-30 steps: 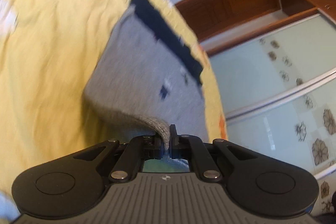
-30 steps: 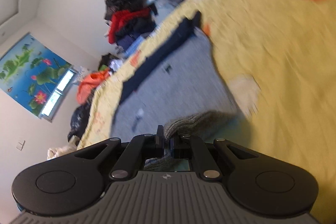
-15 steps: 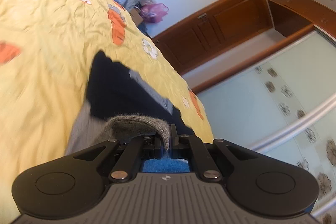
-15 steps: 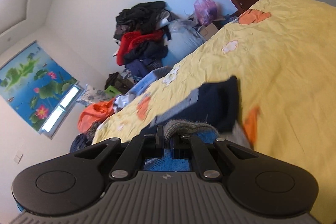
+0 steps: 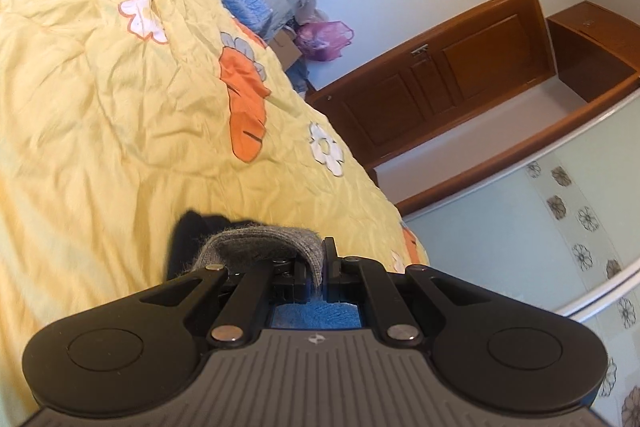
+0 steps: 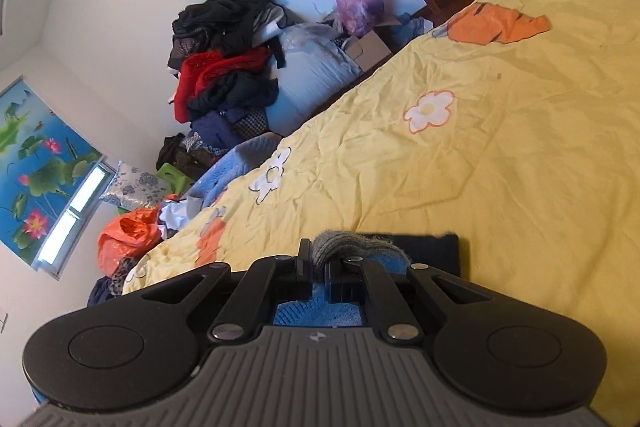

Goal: Fold small clothes
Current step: 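Grasp the ribbed hem with both grippers and lift it toward the collar, then lay the hem over the sweater and open both grippers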

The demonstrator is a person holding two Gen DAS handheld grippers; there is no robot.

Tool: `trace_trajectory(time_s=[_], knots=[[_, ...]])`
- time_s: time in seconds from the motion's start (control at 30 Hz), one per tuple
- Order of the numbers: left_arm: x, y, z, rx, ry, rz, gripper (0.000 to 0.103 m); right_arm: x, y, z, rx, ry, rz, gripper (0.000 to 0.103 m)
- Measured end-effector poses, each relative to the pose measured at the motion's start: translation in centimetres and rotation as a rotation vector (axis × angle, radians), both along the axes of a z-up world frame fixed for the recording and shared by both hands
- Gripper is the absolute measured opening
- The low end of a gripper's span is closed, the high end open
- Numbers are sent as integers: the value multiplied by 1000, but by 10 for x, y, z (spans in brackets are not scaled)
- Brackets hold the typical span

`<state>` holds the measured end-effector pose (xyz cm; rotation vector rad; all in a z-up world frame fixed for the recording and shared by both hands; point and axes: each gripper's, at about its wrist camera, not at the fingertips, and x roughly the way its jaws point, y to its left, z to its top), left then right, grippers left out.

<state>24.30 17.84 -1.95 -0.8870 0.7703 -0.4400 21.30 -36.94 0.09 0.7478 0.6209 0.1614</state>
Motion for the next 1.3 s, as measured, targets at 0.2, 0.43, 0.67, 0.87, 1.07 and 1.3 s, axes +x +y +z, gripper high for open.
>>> trace_trajectory(time_s=[0.2,0.43,0.67,0.87,1.07,1.3], knots=[[48,-12,-9,101,53,-10,4,47,3,-22,-41,65,-33,11],[85,-36,-34,279,145,-51,6,65,7,-42,-162,170,-77,29],[57,-24,22,469,-13,55,103,17,-1,-11,-231,68,-50,54],[-1,-18,50,344,-29,-69,103,-32,-6,-6,-176,44,79,55],[-64,-61,-16,137,88,-266,103,-58,30,-26,-196,113,209,51],[-98,-25,-5,138,66,-189,103,-94,45,-1,-378,102,252,71]])
